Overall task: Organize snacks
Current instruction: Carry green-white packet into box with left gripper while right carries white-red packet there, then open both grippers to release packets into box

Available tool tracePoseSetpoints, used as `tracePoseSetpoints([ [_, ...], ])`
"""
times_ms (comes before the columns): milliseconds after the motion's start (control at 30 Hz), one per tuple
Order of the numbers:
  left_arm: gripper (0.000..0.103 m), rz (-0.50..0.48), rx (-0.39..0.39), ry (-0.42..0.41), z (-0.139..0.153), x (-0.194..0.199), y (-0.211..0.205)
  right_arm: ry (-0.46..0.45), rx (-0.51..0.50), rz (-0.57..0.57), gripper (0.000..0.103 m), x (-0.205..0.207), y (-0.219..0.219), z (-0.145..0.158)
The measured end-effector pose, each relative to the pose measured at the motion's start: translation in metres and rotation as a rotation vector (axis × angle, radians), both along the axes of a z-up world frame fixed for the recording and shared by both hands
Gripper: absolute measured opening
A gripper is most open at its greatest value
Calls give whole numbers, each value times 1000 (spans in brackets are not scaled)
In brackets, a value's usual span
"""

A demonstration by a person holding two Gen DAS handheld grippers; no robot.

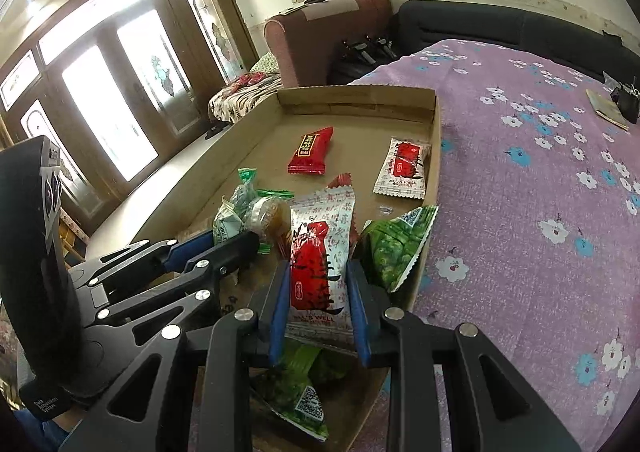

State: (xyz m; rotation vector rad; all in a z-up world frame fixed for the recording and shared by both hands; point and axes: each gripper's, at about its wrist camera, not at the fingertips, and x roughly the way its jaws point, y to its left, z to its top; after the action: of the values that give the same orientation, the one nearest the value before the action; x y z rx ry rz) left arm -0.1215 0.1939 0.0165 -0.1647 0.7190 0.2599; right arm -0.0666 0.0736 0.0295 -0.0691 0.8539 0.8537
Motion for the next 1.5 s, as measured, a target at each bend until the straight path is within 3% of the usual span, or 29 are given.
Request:
tracePoseSetpoints([
  [1000, 20, 25, 3, 10, -2, 1, 3, -8, -1, -13, 27, 1, -3, 0],
  [1500, 36, 29, -17, -3, 0, -3, 6, -51, 18, -14, 27, -9, -6, 9],
])
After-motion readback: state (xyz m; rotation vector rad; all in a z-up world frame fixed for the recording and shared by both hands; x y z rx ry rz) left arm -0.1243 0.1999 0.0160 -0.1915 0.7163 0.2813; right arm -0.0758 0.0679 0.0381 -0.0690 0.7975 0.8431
